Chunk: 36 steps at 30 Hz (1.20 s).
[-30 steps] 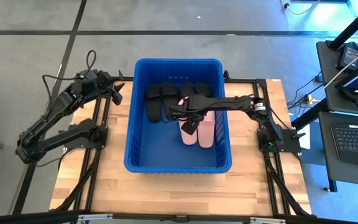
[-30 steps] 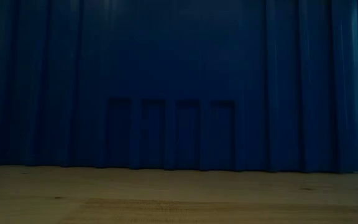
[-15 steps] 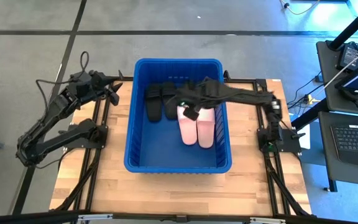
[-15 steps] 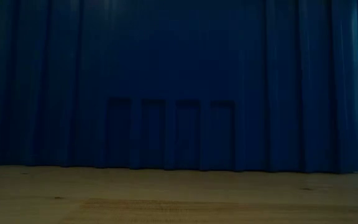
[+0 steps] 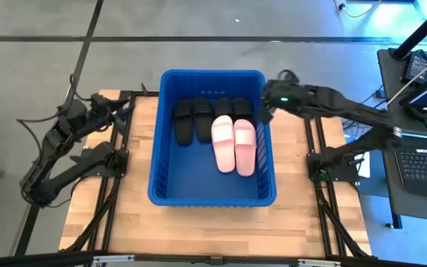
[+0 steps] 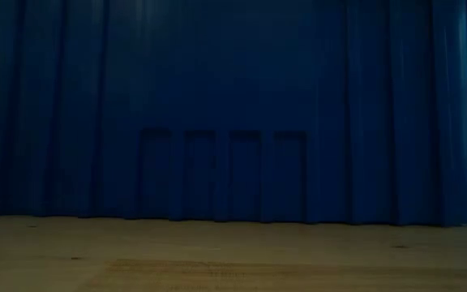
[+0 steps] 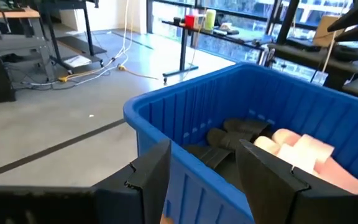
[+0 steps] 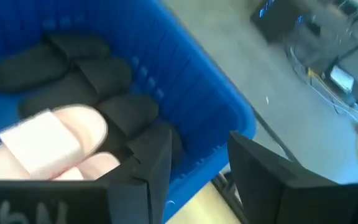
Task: Pick and place slides into bin
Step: Return to Home Position
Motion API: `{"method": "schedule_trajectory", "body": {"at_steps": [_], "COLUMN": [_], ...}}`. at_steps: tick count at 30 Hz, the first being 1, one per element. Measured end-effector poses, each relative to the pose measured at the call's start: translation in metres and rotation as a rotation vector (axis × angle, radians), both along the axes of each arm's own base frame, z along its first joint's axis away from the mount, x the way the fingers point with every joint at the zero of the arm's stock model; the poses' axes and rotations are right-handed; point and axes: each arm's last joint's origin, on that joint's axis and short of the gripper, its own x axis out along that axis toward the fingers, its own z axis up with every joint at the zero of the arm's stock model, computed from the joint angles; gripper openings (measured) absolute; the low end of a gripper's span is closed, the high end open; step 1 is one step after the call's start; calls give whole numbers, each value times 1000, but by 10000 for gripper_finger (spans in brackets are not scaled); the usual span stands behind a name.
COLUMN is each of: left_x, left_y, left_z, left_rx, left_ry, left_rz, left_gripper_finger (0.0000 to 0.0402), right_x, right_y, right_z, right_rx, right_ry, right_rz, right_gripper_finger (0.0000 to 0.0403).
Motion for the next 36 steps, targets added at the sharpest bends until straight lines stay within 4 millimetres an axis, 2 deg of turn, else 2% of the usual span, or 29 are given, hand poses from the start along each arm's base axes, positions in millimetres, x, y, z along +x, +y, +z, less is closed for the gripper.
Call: {"method": "schedule_trajectory", "body": {"at_steps": [6, 12, 14, 16, 18, 23, 36], "left_x": [-14, -34, -34, -32, -27, -11, 18], "left_y": [-17, -38, -38, -35, -29, -12, 24], "left_z": [-1, -9, -14, -21, -23, -42, -104], "left_rx": [47, 91, 66, 16, 44, 50, 30], "left_ry": [-49, -144, -161, -133, -153, -190, -212], "left_rz": [-4, 5, 22, 46, 62, 26, 114], "left_gripper_finger": [176, 176, 176, 176, 176, 176, 176], "right_x": [-61, -106, -116, -123, -128, -139, -142], "right_y": [10, 15, 16, 15, 16, 15, 7], "right_z": [-15, -54, -68, -81, -93, -121, -191], "right_rx": [-50, -69, -80, -90, -93, -89, -36], "right_ry": [-213, -416, -467, -512, -546, -598, -767], "right_rz": [50, 75, 77, 80, 97, 96, 118], "right_gripper_finger": [160, 160, 161, 161, 161, 161, 161]}}
